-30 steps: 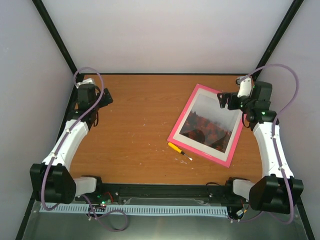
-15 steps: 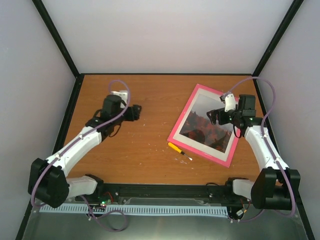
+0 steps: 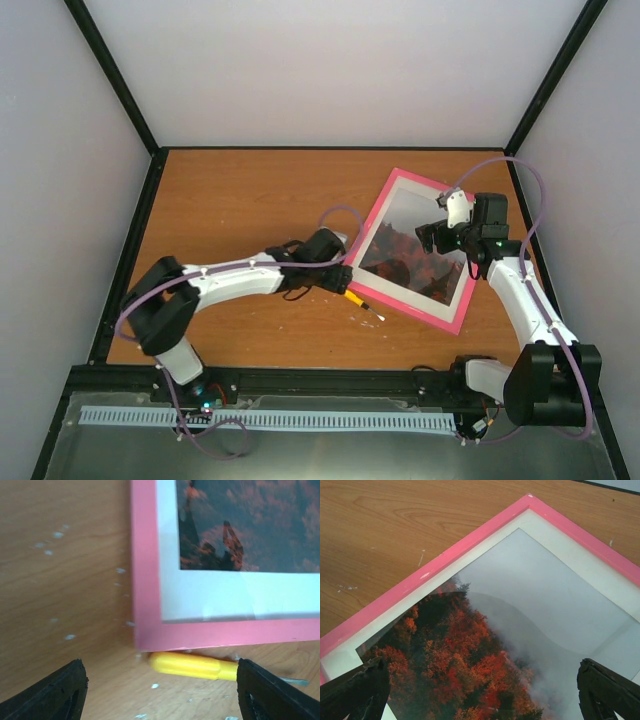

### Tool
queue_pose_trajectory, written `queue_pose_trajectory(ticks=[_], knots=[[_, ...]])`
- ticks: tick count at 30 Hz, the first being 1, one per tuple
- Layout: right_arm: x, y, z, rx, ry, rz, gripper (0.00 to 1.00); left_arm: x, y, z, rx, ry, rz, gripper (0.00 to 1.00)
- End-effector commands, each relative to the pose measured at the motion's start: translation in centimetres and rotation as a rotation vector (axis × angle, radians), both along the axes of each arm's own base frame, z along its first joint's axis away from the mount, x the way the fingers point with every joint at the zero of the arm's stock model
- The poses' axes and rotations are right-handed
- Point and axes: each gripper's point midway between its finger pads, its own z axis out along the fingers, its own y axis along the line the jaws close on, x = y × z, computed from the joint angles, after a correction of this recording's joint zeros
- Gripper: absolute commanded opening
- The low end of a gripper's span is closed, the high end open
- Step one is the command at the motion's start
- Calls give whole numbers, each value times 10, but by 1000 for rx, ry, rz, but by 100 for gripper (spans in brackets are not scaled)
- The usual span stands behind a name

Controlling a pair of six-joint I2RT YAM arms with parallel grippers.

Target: Take the photo out of the frame

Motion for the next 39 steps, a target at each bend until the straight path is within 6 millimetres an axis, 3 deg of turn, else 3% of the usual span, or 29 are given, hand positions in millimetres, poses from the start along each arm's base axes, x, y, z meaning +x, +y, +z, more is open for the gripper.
queue_pose_trajectory(ticks=[1,5,10,24,31,34,39], knots=[[-2,7,2,-15,-22,51,100,-8,-30,-6,65,14,-6,82],[-4,10,3,-12,-34,70,100,-21,-50,-22,152,20,-58,84],[-7,14,1,2,-24,94,100,-25,-58,-34,232,11,-64,84],[-9,19,-4,13,1,132,100,-35,-31,-60,380,52,-1,85],[-10,20,-5,16,8,137,100,-55,11,-56,402,80,46,86],[-10,20,-6,16,9,139,100,-61,26,-44,395,85,91,87],[-11,22,-6,21,16,146,100,-73,23,-17,260,92,61,86]])
